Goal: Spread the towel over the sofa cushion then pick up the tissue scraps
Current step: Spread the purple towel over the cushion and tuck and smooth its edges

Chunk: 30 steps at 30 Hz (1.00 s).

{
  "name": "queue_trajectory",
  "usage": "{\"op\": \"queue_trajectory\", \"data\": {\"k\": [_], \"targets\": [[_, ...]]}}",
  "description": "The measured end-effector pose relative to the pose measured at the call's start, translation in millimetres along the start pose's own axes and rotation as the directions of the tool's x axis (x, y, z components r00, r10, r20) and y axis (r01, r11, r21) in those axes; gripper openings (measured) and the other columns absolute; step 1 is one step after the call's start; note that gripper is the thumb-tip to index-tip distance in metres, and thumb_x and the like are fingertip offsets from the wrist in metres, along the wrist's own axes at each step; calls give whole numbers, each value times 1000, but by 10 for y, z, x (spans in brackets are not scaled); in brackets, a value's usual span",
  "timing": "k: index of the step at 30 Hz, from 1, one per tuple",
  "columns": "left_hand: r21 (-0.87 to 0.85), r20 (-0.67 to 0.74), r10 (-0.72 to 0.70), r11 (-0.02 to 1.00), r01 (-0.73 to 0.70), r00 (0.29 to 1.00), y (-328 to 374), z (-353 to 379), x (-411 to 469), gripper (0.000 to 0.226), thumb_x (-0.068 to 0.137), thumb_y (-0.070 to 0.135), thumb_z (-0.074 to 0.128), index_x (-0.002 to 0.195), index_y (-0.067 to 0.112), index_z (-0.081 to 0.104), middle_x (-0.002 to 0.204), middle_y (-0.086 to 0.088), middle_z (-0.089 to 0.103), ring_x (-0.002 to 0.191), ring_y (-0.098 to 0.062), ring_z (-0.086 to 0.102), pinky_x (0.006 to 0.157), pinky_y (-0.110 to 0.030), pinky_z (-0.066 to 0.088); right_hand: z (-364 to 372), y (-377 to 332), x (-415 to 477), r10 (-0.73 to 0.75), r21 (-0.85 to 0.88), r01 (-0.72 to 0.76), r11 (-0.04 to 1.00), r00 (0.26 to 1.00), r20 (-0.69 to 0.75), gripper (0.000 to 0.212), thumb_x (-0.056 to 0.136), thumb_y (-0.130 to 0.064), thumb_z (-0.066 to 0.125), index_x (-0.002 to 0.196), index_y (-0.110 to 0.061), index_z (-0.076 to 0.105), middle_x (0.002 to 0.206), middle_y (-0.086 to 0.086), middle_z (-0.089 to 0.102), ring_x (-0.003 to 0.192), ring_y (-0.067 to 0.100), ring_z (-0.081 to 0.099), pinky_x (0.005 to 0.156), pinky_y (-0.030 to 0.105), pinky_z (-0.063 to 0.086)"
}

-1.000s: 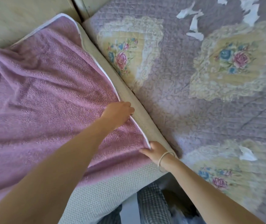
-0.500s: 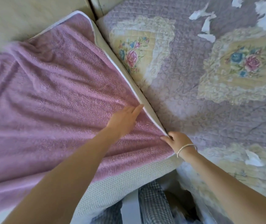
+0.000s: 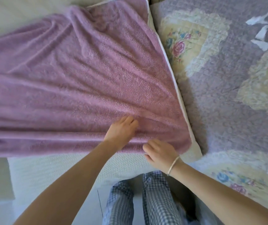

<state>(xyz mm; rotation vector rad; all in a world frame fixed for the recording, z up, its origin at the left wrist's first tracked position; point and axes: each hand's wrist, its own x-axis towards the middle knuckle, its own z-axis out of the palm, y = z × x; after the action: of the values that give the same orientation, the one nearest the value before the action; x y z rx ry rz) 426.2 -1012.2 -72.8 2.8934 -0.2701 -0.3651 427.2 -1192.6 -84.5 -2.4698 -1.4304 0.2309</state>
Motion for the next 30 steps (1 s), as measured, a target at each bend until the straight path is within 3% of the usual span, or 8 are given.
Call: {"op": "queue_trajectory", "data": {"k": [3, 5, 8, 11, 13, 17, 23, 30], "targets": [[3, -133, 6, 1000, -6, 991, -46, 103, -353, 11, 74, 18, 61, 65, 12, 60, 62, -1, 57, 48, -15, 56, 30, -18, 34, 114, -167, 90, 3, -114, 7, 993, 997, 80, 27, 45, -24, 81, 65, -16, 64, 60, -1, 65, 51, 16, 62, 37, 19, 44], [-11, -181, -23, 1000, 22, 983, -61, 153, -622, 19, 77, 24, 46, 68, 12, 58, 64, -1, 57, 51, -15, 56, 30, -18, 33, 169, -228, 167, 74, -175, -59, 983, 994, 84, 12, 61, -19, 57, 66, -14, 67, 60, 2, 66, 52, 20, 62, 38, 22, 46], [-13, -182, -24, 1000, 22, 983, -39, 282, -921, 13, 71, 26, 64, 72, 14, 58, 66, 0, 60, 54, -15, 58, 30, -16, 36, 187, -199, 242, 148, -210, -135, 968, 988, 48, 22, 65, -12, 45, 67, -10, 67, 54, 5, 63, 46, 22, 62, 33, 20, 45], [32, -104, -64, 997, 67, 993, -59, 422, -1051, 44, 47, 30, 89, 81, 15, 66, 75, 1, 66, 63, -15, 63, 45, -19, 49, 118, -138, 307, 187, -140, -165, 976, 968, 166, 18, 60, 5, 70, 74, -4, 63, 56, 11, 66, 47, 28, 65, 33, 24, 42], [57, -135, -108, 992, 117, 985, -71, 468, -1034, 59, 47, 29, 89, 93, 14, 55, 83, -1, 67, 69, -18, 64, 54, -24, 54, 74, -119, 356, 243, -130, -219, 967, 946, 213, 17, 74, 6, 58, 87, -5, 57, 69, 13, 68, 56, 31, 68, 38, 27, 39], [4, -185, -222, 974, 227, 957, -83, 461, -893, 69, 43, 20, 90, 94, 15, 44, 84, 0, 66, 69, -17, 63, 52, -24, 53, 48, -152, 429, 37, -260, -21, 965, 998, 55, 12, 63, -7, 47, 72, -16, 47, 57, 1, 57, 38, 18, 56, 29, 17, 25], [25, -233, -298, 950, 312, 926, -175, 381, -709, 44, 37, 9, 89, 70, 14, 61, 65, 1, 60, 55, -16, 59, 44, -22, 48, 145, -256, 496, -5, -253, 18, 967, 999, 52, 52, 37, -23, 87, 73, -12, 52, 58, 3, 63, 49, 19, 63, 38, 18, 44], [-3, -222, -211, 976, 216, 952, -259, 329, -882, 32, 45, 5, 86, 64, 15, 62, 63, 1, 63, 55, -18, 60, 55, -25, 50, 64, -244, 581, 18, -241, 10, 970, 993, 116, 36, 29, -11, 90, 51, -12, 62, 41, 2, 58, 34, 17, 58, 31, 13, 38]]}}
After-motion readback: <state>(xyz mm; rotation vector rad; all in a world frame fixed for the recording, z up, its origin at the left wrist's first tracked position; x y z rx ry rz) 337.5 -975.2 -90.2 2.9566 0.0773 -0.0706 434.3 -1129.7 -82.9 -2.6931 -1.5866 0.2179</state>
